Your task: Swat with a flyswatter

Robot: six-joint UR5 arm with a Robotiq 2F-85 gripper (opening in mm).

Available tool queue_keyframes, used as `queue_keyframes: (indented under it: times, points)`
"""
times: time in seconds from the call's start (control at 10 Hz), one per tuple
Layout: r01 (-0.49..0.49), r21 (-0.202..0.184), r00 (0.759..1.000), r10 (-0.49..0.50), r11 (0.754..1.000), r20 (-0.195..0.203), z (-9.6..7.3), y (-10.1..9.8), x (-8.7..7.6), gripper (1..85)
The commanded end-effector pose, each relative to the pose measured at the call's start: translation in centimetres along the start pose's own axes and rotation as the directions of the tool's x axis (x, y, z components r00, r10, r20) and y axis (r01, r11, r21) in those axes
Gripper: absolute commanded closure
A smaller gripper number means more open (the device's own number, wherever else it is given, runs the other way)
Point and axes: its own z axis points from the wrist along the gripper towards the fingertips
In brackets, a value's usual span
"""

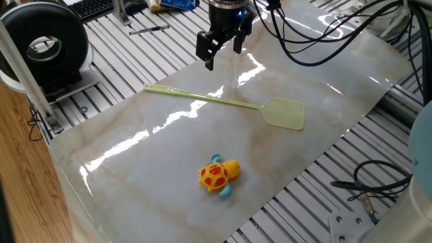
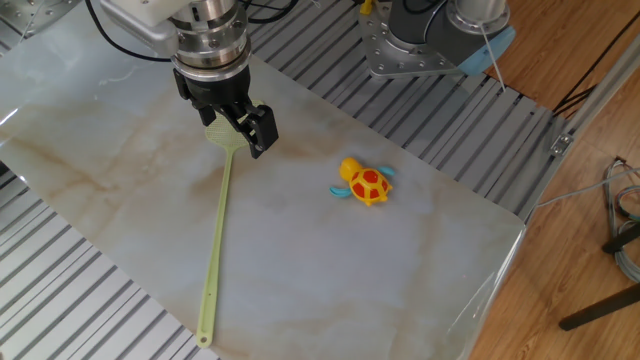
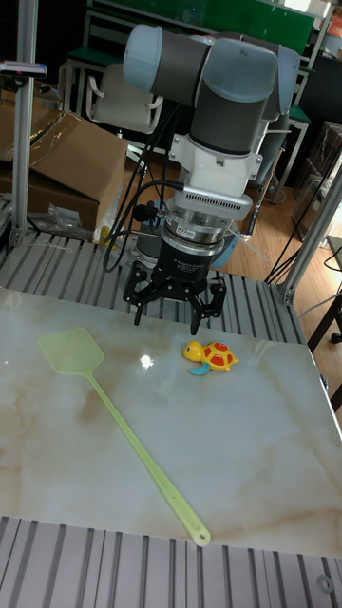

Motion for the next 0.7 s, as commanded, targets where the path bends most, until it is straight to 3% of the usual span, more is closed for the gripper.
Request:
queue_keyframes:
  times: [0.0,0.1,0.3,0.6]
  points:
    - [0.0,0.0,1.0,0.0,1.0,0.0,0.0,0.2,0.0,80.7]
    - [0.19,0.04,0.98,-0.192,0.981,0.051,0.0,-0.6,-1.5,81.0]
    - [0.158,0.059,0.986,-0.16,0.986,0.037,0.3,-0.7,-0.8,81.7]
    - [0.172,0.057,0.984,-0.174,0.984,0.044,-0.2,0.1,-1.1,80.3]
